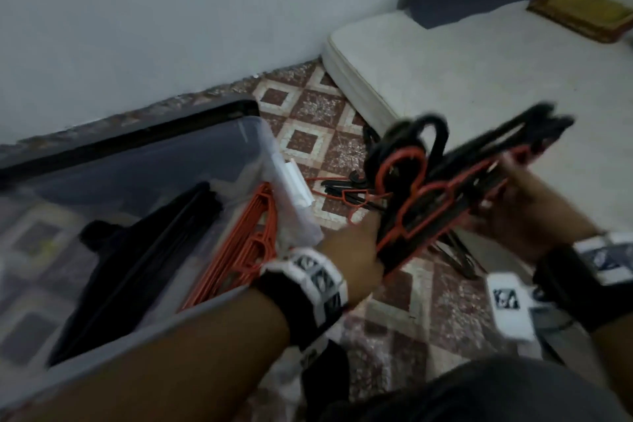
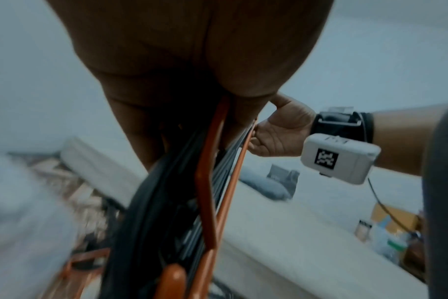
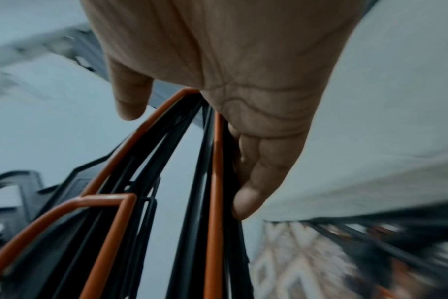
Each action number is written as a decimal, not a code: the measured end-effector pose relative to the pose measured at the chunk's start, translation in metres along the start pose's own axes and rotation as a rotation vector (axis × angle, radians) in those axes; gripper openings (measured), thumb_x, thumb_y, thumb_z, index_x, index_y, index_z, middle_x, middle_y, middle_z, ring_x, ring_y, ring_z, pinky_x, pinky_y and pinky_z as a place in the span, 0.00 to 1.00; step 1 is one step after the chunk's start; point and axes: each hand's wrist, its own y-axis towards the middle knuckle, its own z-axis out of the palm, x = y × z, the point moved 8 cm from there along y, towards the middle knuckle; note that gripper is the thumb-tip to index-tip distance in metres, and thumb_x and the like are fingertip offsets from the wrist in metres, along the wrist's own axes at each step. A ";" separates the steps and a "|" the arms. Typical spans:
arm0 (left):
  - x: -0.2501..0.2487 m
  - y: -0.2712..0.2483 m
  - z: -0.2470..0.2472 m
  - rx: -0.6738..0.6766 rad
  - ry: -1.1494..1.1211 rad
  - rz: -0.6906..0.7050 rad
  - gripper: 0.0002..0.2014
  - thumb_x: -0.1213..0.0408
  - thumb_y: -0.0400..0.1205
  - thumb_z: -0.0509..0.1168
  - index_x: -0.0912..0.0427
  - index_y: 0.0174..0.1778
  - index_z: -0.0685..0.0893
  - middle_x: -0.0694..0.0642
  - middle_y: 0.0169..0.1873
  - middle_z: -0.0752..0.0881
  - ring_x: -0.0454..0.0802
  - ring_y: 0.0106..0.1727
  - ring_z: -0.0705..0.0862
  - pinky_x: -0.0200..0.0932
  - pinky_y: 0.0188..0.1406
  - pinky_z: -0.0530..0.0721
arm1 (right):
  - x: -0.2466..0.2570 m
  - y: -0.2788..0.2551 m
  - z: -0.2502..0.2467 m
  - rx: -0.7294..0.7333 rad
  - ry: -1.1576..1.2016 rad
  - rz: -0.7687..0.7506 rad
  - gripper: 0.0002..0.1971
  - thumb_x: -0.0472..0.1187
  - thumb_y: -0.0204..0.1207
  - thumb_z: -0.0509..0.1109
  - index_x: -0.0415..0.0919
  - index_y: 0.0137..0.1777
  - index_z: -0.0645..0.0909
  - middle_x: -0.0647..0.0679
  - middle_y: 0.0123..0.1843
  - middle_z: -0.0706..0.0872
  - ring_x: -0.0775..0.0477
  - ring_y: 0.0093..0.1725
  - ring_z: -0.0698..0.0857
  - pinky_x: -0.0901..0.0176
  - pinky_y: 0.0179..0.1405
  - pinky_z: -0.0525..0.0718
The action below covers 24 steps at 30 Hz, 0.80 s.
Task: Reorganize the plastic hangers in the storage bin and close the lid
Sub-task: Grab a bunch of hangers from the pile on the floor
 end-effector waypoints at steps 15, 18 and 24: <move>0.123 -0.180 -0.282 -0.212 0.310 -0.289 0.22 0.52 0.83 0.66 0.48 0.73 0.72 0.54 0.64 0.83 0.52 0.57 0.82 0.41 0.56 0.75 | 0.026 -0.008 0.349 0.162 -0.133 0.050 0.10 0.47 0.81 0.68 0.40 0.51 0.80 0.40 0.36 0.89 0.35 0.43 0.90 0.41 0.36 0.89; 0.198 -0.197 -0.253 -0.124 0.243 -0.456 0.22 0.53 0.83 0.65 0.53 0.73 0.73 0.58 0.65 0.83 0.56 0.61 0.83 0.46 0.61 0.78 | -0.052 0.015 0.370 0.202 -0.278 0.173 0.13 0.47 0.80 0.68 0.41 0.37 0.85 0.43 0.34 0.87 0.39 0.36 0.90 0.47 0.34 0.89; 0.319 -0.203 -0.188 0.020 0.305 -0.698 0.18 0.57 0.83 0.64 0.63 0.66 0.78 0.66 0.62 0.83 0.62 0.61 0.82 0.45 0.58 0.77 | -0.123 0.072 0.375 0.224 -0.662 0.251 0.17 0.54 0.77 0.70 0.40 0.52 0.79 0.43 0.38 0.82 0.45 0.25 0.85 0.54 0.26 0.84</move>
